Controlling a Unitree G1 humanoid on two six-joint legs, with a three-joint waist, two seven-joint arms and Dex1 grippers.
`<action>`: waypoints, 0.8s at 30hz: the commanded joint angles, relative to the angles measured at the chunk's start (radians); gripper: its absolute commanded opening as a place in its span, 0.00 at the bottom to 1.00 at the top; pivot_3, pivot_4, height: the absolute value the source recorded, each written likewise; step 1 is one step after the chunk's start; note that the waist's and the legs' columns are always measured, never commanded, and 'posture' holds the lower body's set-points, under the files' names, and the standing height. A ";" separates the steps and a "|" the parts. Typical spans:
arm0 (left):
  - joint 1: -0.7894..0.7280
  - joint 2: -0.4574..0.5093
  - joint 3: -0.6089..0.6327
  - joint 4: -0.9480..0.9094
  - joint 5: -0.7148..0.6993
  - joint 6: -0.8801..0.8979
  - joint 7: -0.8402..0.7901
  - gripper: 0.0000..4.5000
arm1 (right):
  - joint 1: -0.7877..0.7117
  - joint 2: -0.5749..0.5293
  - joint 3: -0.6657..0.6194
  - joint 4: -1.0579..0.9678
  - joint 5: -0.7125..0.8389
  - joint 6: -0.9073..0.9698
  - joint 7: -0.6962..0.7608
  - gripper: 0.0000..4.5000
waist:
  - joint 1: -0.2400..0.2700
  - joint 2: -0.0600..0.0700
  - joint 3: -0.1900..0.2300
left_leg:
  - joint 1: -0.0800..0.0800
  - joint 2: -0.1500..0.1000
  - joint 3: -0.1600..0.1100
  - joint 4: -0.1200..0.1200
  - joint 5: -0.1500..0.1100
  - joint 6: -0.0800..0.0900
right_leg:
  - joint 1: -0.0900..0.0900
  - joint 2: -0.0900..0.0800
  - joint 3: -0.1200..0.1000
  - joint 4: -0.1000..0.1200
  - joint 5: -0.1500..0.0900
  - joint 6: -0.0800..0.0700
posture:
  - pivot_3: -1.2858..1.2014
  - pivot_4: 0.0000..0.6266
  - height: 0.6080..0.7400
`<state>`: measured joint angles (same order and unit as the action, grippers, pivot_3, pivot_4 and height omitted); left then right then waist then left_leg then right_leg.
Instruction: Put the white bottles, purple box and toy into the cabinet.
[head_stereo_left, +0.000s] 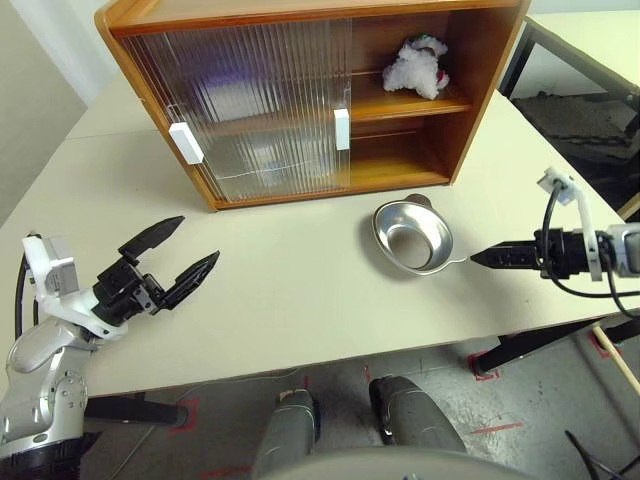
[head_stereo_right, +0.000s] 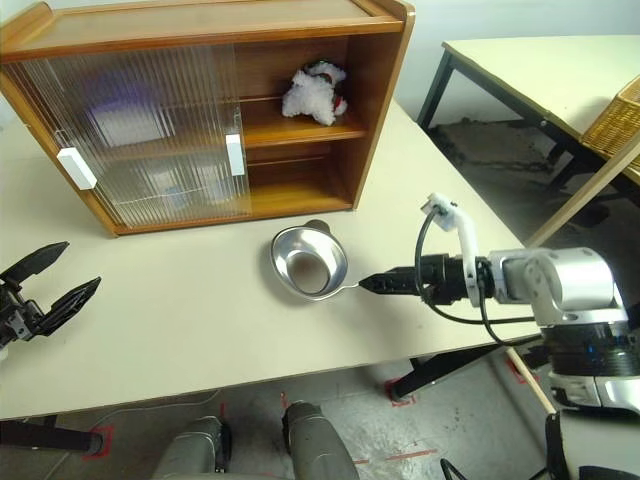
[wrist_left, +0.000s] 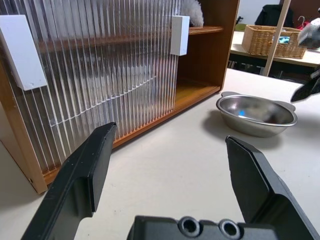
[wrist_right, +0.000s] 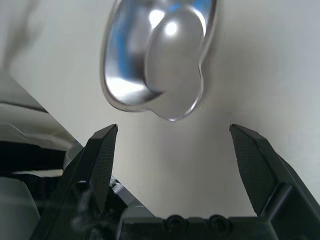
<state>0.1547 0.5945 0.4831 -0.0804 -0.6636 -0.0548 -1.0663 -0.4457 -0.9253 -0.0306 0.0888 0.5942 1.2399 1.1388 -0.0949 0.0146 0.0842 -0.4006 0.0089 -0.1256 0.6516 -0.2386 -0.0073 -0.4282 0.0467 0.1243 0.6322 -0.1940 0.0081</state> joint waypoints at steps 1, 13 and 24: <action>-0.007 0.010 -0.018 0.002 0.007 0.009 -0.012 1.00 | 0.017 0.051 -0.050 -0.006 0.031 0.014 -0.058 1.00 | 0.000 0.000 0.000 | 0.000 0.000 0.000 0.000 0.000 0.000 | 0.000 0.000 0.000 0.000 0.000 0.000 | 0.46 0.19 1.00; -0.007 0.020 -0.065 -0.033 -0.005 0.041 -0.051 1.00 | -0.009 0.185 -0.141 -0.008 0.129 0.133 -0.180 1.00 | 0.001 0.000 0.000 | -0.002 0.000 -0.001 -0.001 -0.005 0.000 | -0.002 0.000 0.000 -0.001 -0.003 -0.001 | 0.46 0.18 1.00; -0.017 0.031 -0.077 -0.045 0.003 0.066 -0.061 1.00 | -0.034 0.214 -0.182 -0.012 0.218 0.247 -0.216 0.38 | 0.001 0.000 0.000 | -0.002 0.000 -0.001 -0.001 -0.009 0.001 | -0.002 0.000 0.000 -0.001 -0.007 -0.002 | 0.46 0.18 1.00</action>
<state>0.1373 0.6184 0.4127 -0.1156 -0.6674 0.0064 -1.1271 -0.4626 -0.7162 -0.1884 0.0867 0.7897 1.4763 0.9311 -0.0943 0.0145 0.0846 -0.4030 0.0091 -0.1262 0.6507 -0.2471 -0.0058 -0.4303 0.0469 0.1245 0.6316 -0.2006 0.0063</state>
